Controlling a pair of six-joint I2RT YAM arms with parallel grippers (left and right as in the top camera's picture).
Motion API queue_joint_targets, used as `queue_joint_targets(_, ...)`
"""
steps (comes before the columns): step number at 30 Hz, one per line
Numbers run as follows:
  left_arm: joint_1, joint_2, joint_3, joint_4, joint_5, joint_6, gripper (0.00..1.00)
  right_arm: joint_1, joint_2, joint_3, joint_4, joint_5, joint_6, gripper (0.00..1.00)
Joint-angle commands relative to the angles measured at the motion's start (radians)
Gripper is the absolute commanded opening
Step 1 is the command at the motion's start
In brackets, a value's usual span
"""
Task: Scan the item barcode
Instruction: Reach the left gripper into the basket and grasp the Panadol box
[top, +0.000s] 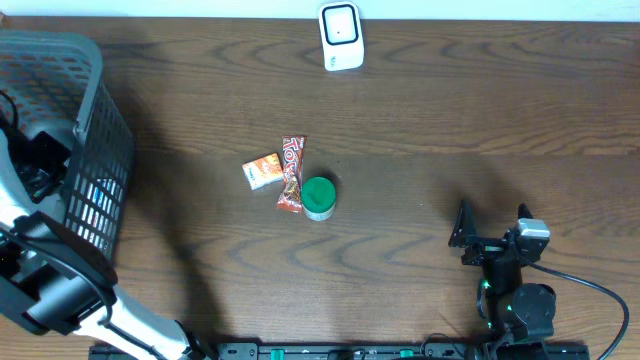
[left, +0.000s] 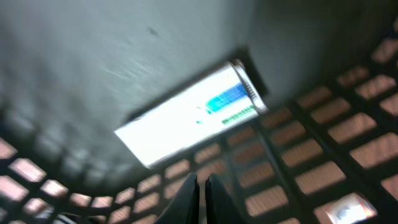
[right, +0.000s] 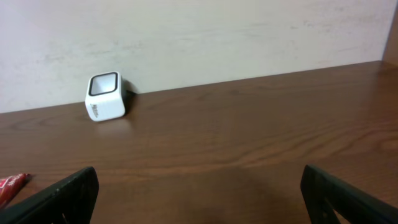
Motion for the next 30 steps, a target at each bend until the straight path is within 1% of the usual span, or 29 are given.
queue_joint_targets(1,0.003,0.047,0.002,-0.038,0.13,-0.034,0.07,0.0,-0.006,-0.002,-0.002,0.006,-0.011,0.99)
queue_joint_targets(5,0.003,0.082,0.002,-0.069,0.13,-0.1,0.07,0.0,-0.006,-0.002,-0.003,0.006,-0.011,0.99)
queue_joint_targets(13,0.003,0.139,-0.006,-0.088,0.13,-0.105,0.08,0.0,-0.006,-0.002,-0.003,0.006,-0.011,0.99)
queue_joint_targets(24,0.003,0.237,-0.013,-0.06,0.129,-0.104,0.07,0.0,-0.006,-0.002,-0.002,0.006,-0.011,0.99)
queue_joint_targets(30,0.003,0.251,-0.035,-0.029,0.125,-0.104,0.07,0.0,-0.006,-0.002,-0.003,0.006,-0.011,0.99)
